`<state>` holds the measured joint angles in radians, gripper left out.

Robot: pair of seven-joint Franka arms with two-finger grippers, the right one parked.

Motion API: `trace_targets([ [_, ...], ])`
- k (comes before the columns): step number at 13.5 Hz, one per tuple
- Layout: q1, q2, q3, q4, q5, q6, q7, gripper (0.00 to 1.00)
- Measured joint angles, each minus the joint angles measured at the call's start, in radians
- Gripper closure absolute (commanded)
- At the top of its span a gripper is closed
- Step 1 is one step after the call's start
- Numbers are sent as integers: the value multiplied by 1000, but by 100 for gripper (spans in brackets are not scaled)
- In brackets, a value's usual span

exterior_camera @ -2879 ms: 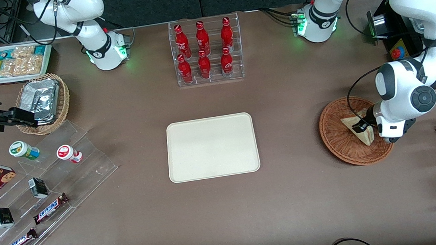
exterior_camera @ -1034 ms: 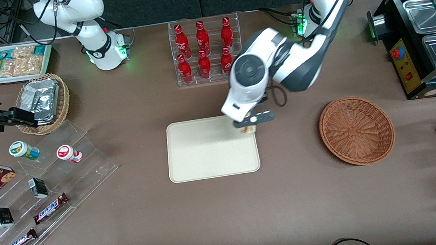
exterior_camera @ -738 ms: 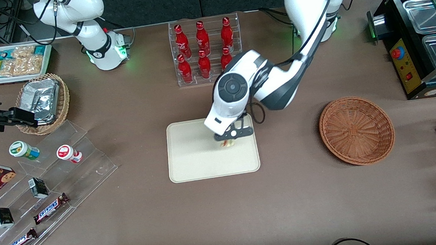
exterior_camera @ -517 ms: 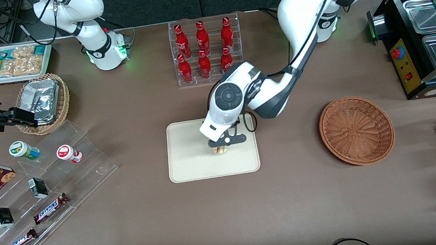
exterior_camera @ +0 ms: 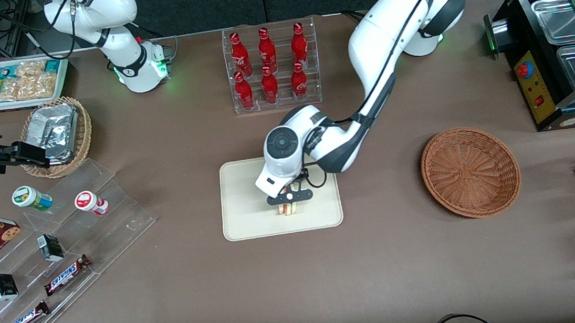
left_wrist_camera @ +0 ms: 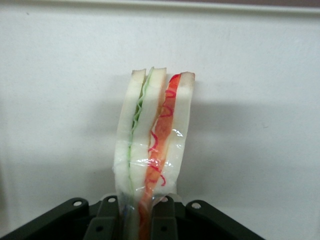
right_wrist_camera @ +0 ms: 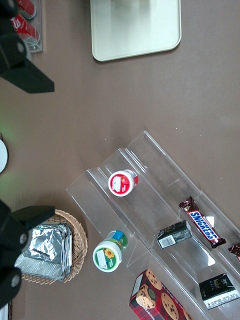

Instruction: Place sandwich from basket to tray

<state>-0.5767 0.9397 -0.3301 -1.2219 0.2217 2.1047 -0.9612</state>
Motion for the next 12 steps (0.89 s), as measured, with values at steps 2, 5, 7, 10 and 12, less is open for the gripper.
trace_targets([
  [2,-11,3,1,8,13,0,-18,44],
  [5,-12,3,3,9,15,0,-23,0],
  [7,-12,0,2,19,17,-7,-55,0],
  [10,-8,-55,2,57,2,-119,-103,0],
  [12,13,-139,4,66,-26,-241,-114,0],
])
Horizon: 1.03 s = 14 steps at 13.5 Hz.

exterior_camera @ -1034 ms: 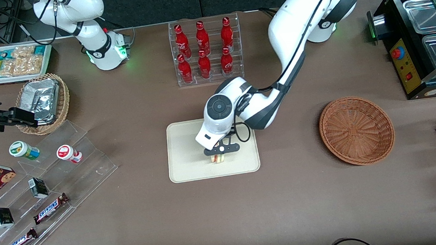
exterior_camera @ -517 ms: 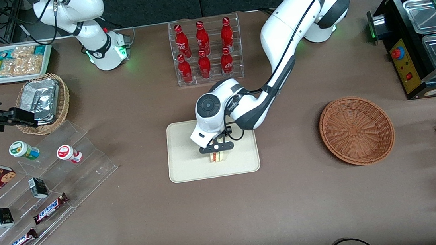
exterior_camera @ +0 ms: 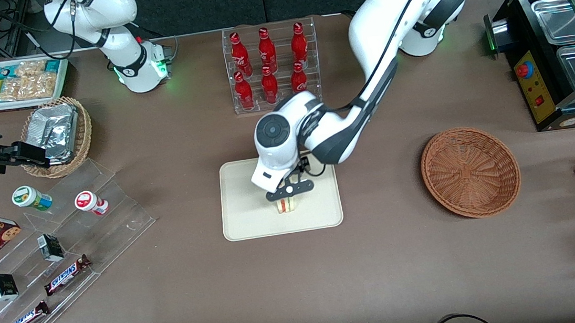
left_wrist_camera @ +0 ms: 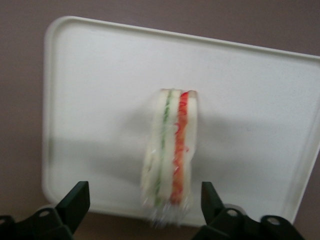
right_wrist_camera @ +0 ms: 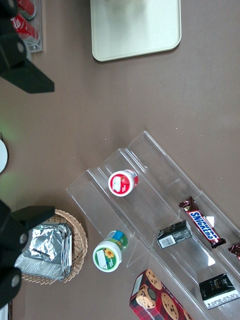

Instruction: Place sandwich from basket to tray

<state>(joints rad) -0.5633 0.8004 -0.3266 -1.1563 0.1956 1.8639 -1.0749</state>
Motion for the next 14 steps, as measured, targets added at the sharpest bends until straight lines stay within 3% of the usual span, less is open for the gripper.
trace_targets([
  [3,83,-167,0,-72,-64,-106,81,0],
  [5,163,-300,2,-193,-131,-129,214,0],
  [8,292,-491,5,-396,-171,-136,377,0],
  [14,662,-808,21,-705,-267,-166,850,0],
])
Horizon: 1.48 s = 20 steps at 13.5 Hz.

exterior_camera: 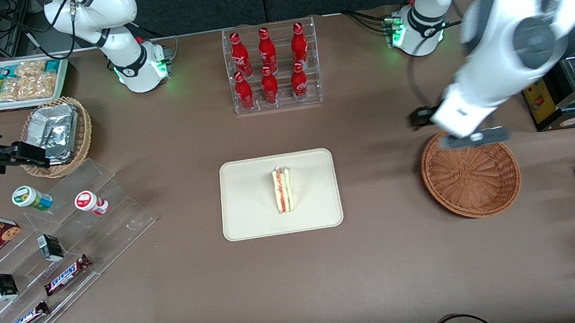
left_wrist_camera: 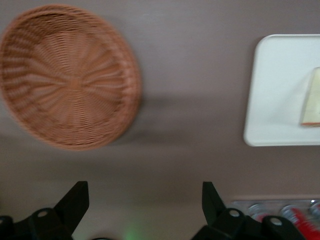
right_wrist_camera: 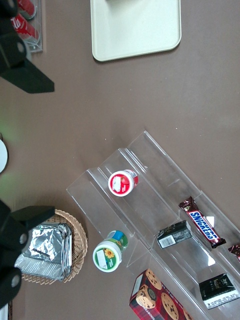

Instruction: Place sandwich from basket to tray

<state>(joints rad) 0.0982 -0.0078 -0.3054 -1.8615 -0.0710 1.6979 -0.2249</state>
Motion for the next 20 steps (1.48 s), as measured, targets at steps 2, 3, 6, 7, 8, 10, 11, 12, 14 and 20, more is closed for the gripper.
trace_targets([
  [2,103,-59,4,-18,-5,-39,90,0],
  [3,137,-83,8,-15,-5,-50,113,0],
  [6,165,-127,32,68,-6,-118,139,0],
  [7,165,-131,33,113,-6,-144,139,0],
  [8,165,-133,32,151,-5,-160,139,0],
  [10,165,-132,32,192,2,-167,139,0],
  [11,165,-131,33,199,4,-167,139,0],
  [12,165,-127,33,206,4,-167,139,0],
  [14,144,-107,56,236,4,-166,139,0],
  [20,-173,-46,339,298,65,-170,139,0],
])
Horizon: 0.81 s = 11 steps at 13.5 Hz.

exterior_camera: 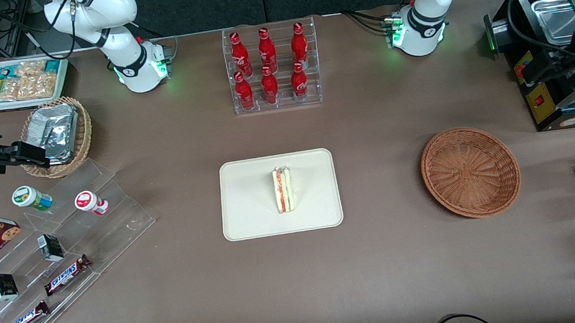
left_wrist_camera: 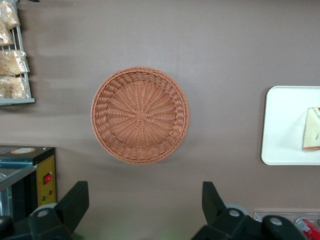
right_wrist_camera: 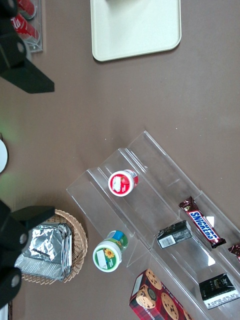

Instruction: Place sandwich from basket to tray

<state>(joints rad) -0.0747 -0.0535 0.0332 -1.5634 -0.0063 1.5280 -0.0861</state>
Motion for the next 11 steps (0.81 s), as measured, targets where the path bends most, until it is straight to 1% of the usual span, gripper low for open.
trace_targets([
  [2,-65,5,64,1,8,-16,0,0],
  [3,-80,5,84,2,8,-38,0,0],
  [7,-81,-2,102,9,9,-82,1,0],
  [11,-81,-41,102,-10,14,-108,1,0],
])
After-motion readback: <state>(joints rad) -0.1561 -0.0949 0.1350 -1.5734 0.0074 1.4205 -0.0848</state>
